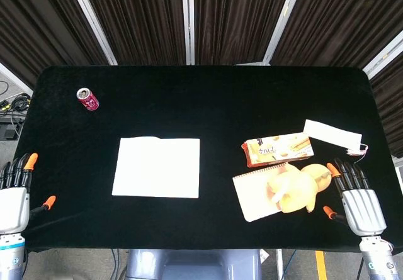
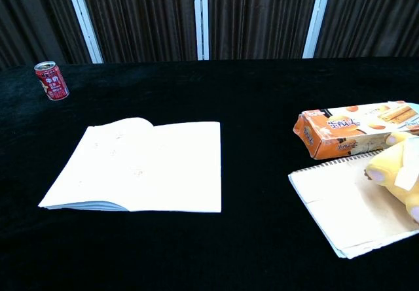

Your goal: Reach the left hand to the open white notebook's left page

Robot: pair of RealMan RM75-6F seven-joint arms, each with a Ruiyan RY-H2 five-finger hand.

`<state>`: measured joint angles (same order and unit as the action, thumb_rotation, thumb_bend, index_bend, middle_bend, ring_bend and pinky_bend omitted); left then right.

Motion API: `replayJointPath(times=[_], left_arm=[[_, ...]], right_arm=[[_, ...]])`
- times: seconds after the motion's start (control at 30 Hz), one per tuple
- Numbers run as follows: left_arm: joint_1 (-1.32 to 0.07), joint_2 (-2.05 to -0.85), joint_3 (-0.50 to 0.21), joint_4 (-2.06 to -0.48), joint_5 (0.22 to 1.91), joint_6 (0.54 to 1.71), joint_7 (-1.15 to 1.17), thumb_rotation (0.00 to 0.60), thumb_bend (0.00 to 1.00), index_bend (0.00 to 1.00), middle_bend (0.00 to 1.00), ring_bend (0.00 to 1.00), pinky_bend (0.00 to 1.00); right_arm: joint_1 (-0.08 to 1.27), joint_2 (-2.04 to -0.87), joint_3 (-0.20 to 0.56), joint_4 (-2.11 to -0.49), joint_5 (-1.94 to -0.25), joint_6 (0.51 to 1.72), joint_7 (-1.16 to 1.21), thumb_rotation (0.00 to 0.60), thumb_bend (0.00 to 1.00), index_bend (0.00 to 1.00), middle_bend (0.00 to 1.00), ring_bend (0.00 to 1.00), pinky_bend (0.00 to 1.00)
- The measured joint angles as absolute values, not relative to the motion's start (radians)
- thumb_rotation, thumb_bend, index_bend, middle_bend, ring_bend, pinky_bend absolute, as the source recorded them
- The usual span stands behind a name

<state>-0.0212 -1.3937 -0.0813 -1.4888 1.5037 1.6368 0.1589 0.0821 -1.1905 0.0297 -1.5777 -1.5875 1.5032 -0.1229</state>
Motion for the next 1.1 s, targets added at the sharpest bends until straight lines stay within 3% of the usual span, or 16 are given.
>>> replayJointPath(times=[0.63,0.9,1.1], left_arm=[[-0.03,-1.397,-0.077,-1.488,1.506,1.618,0.168,0.6,0.01,0.0,0.0,0.0,0.0],[-0.041,-1.403,-0.066,-1.489,1.516,1.598,0.188,0.6,0.11,0.0,0.0,0.0,0.0],[-0.065,-1.425,-0.048,-1.496,1.529,1.544,0.235,0.6,0.11,0.0,0.0,0.0,0.0]], right_arm=[[0.08,-1.19,0.028,-1.582,-1.584,1.501,-0.127,0.6,0.01,0.0,0.0,0.0,0.0],[0.078,-1.189,0.026,-1.581,-1.581,1.498,-0.125,0.6,0.01,0.0,0.0,0.0,0.0],[0.079,-1.189,0.024,-1.585,-1.582,1.495,-0.124,0.6,0.01,0.0,0.0,0.0,0.0]])
